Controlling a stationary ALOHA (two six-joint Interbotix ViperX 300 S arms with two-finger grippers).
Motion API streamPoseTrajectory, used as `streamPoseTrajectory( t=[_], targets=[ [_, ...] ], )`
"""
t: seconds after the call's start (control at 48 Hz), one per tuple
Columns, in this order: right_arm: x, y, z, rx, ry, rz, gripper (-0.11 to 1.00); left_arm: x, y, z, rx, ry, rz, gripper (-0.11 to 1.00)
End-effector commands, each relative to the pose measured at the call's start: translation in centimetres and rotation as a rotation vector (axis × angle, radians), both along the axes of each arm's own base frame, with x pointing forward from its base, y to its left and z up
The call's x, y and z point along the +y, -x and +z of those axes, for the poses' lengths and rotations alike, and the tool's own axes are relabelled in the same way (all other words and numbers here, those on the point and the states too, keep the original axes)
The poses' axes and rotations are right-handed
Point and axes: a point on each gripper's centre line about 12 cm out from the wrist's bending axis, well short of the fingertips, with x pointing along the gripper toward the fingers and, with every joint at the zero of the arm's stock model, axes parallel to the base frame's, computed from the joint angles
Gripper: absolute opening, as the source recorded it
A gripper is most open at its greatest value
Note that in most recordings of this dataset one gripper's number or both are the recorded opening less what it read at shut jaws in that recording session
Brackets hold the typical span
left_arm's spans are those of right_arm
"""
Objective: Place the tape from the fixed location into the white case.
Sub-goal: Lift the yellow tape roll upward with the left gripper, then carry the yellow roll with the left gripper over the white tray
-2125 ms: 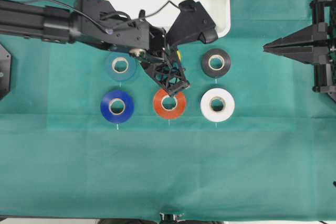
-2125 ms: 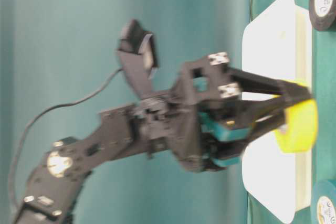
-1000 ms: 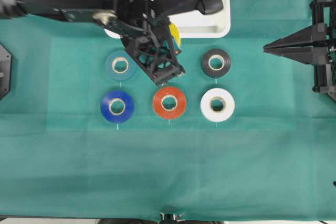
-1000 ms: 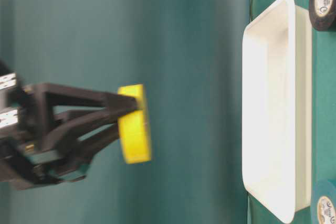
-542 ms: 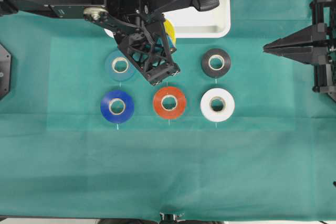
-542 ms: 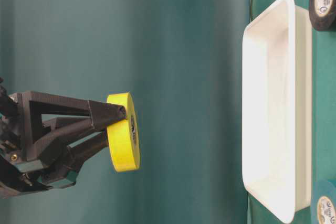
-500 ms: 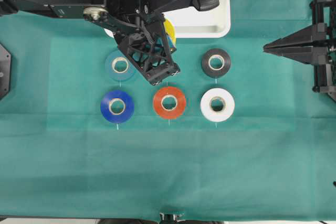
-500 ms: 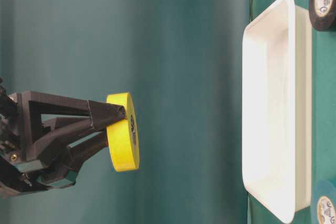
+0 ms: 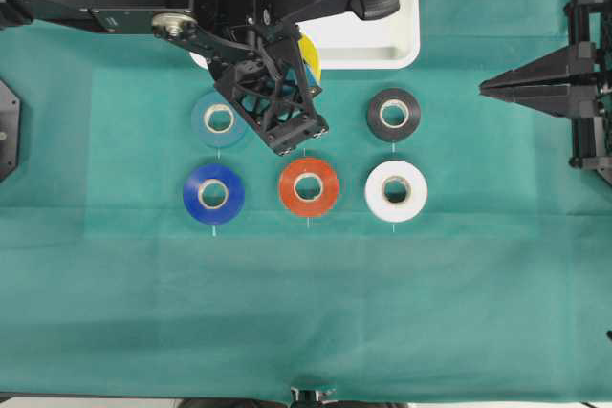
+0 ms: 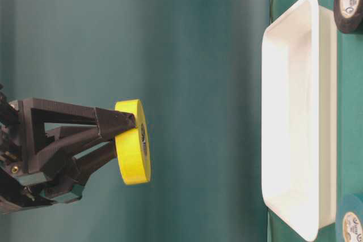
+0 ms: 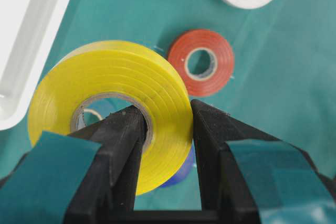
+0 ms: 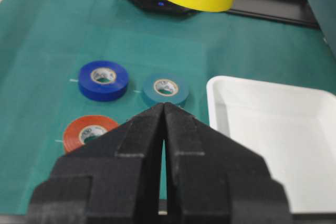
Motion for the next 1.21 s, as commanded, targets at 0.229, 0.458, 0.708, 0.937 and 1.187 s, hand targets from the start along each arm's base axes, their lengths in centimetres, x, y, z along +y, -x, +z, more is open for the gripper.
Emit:
streamPoseTrajectory(
  t=[0.229, 0.458, 0.708, 0.937, 1.187],
  targets=[
    [0.0, -0.3, 1.0, -0.025, -0.003, -0.001, 0.00, -0.1, 0.5, 2.4, -0.066, -0.007, -0.002, 0.24],
    [0.0, -0.3, 0.9, -0.023, -0.003, -0.001, 0.00, 0.2, 0.5, 2.4, -0.066, -0.010, 0.003, 0.24],
    [0.0, -0.3, 0.9, -0.023, -0.004, -0.001, 0.00, 2.8, 0.8, 2.5, -0.068, -0.019, 0.065, 0.24],
    [0.0, -0.3, 0.9, -0.018, -0.003, -0.002, 0.00, 6.3, 1.2, 2.7, -0.072, -0.036, 0.120, 0.24],
    [0.0, -0.3, 0.9, -0.018, -0.003, -0.002, 0.00, 9.9, 1.9, 2.9, -0.079, -0.054, 0.178, 0.24]
  ],
)
